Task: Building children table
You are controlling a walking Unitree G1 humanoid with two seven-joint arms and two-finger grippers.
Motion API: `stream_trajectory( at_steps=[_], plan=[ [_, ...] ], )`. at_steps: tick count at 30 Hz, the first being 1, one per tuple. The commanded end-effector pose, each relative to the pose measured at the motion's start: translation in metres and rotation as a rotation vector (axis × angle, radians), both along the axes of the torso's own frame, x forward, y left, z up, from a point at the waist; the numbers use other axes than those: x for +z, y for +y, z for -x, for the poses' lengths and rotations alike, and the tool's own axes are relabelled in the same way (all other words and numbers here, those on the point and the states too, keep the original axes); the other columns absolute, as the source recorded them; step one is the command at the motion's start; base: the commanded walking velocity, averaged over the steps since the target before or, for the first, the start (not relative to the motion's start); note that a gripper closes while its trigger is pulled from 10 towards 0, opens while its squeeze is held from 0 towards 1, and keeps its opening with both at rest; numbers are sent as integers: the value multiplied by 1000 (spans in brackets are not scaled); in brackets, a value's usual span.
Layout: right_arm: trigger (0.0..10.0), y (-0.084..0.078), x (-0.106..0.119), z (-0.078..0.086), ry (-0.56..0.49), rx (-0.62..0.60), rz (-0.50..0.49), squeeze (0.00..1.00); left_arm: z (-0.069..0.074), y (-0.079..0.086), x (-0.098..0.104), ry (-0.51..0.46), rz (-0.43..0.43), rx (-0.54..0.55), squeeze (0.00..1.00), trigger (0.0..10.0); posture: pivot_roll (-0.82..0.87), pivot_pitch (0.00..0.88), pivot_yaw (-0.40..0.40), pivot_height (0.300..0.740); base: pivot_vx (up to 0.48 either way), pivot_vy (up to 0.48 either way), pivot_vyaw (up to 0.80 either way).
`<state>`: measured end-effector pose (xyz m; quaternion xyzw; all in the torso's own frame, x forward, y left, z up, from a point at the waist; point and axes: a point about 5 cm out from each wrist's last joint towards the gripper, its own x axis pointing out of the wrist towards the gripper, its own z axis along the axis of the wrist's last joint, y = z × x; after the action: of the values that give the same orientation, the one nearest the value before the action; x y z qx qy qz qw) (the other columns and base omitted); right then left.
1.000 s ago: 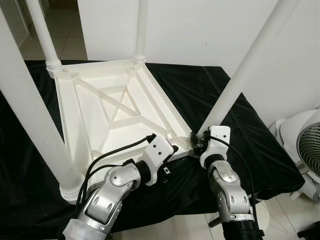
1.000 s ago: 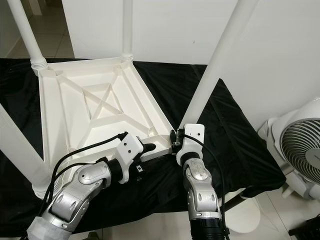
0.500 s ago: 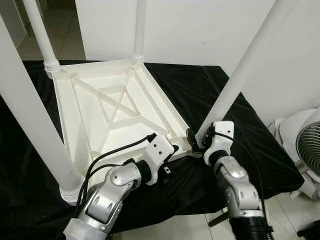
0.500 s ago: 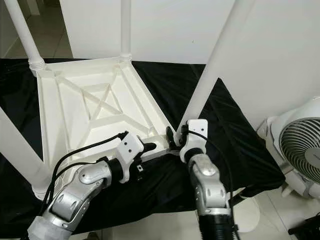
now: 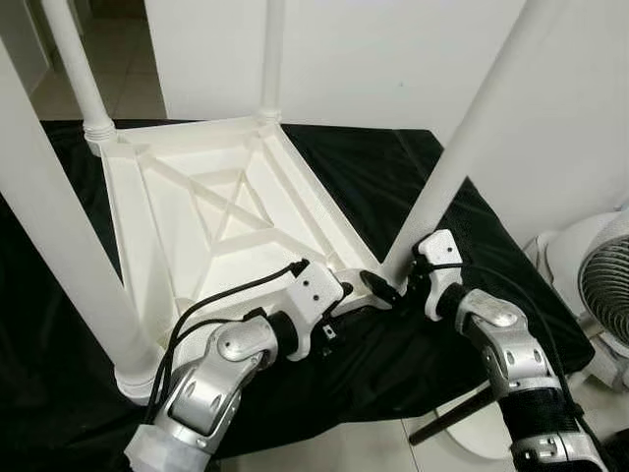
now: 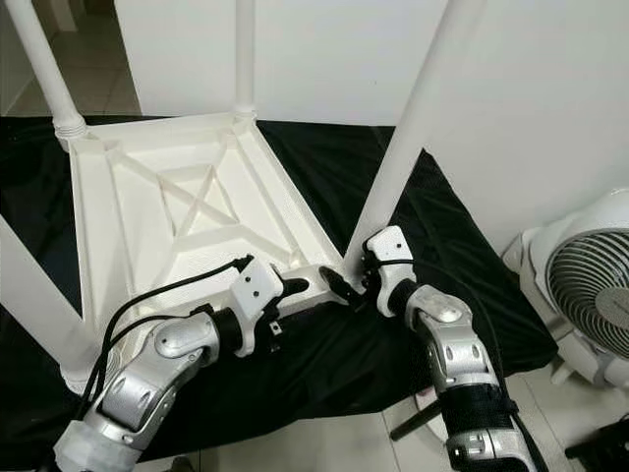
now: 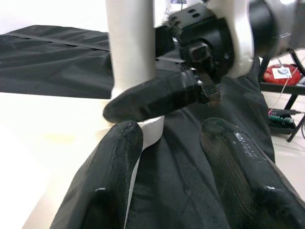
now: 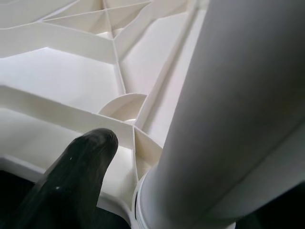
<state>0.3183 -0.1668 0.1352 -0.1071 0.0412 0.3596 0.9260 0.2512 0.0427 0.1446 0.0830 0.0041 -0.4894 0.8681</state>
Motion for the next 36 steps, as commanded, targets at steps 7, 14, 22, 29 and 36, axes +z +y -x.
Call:
stream_trajectory(
  at_steps=[7,14,22,29,36],
  plan=[
    [4902,2,-5,-19,31,34,58,0,-1,-1,-1,7,-5,7,0,10000,105,0,-95,740,0,0,0],
    [0,3,-17,-18,81,64,19,0,0,1,-2,12,-3,20,0,10000,114,0,-102,740,0,0,0],
    [0,2,-20,-19,65,-8,-37,0,2,0,-4,15,-4,16,0,10000,114,0,-111,740,0,0,0],
    [0,2,-20,-12,40,-119,-99,0,5,-1,-6,25,-4,11,0,10000,108,0,-114,740,0,0,0],
    [0,6,-18,-1,10,-277,-153,0,6,-1,-8,31,-6,4,0,10000,100,0,-114,740,0,0,0]
  ],
)
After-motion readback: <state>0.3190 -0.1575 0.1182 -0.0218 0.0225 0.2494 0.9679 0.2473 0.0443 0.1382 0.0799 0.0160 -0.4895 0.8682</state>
